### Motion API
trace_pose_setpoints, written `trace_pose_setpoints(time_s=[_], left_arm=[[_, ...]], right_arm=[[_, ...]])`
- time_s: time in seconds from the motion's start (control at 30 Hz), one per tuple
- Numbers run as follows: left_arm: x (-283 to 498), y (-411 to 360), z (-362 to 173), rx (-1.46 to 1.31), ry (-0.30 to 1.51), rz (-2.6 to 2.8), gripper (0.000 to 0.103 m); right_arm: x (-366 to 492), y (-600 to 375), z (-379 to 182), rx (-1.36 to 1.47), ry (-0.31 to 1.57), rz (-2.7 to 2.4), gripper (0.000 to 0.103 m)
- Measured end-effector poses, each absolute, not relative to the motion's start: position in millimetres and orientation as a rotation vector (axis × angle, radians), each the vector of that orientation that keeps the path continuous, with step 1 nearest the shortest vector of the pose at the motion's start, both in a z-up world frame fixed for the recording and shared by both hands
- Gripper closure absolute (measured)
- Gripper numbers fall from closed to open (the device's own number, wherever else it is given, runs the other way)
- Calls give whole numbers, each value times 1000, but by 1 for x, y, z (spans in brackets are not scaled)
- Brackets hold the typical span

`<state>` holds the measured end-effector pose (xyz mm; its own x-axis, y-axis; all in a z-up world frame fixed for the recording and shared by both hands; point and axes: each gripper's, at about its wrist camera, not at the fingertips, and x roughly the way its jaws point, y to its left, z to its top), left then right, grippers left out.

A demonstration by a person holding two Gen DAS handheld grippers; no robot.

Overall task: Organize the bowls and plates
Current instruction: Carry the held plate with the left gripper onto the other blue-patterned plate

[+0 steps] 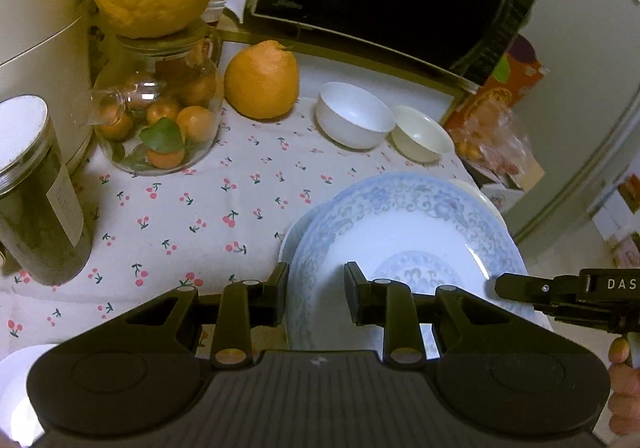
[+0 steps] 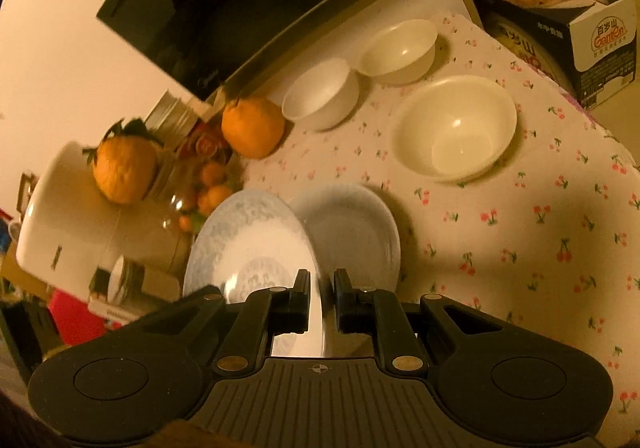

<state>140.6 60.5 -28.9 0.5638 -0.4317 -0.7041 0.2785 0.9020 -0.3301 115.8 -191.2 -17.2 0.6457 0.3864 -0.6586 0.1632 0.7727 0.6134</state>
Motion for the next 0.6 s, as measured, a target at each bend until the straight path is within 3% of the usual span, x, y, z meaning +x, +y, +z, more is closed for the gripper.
trace_pose_setpoints(time_s=[0.6], left_arm=[[156, 46, -43, -185, 885, -292, 78]], right_arm=[[155, -190, -42, 725, 902, 38, 90]])
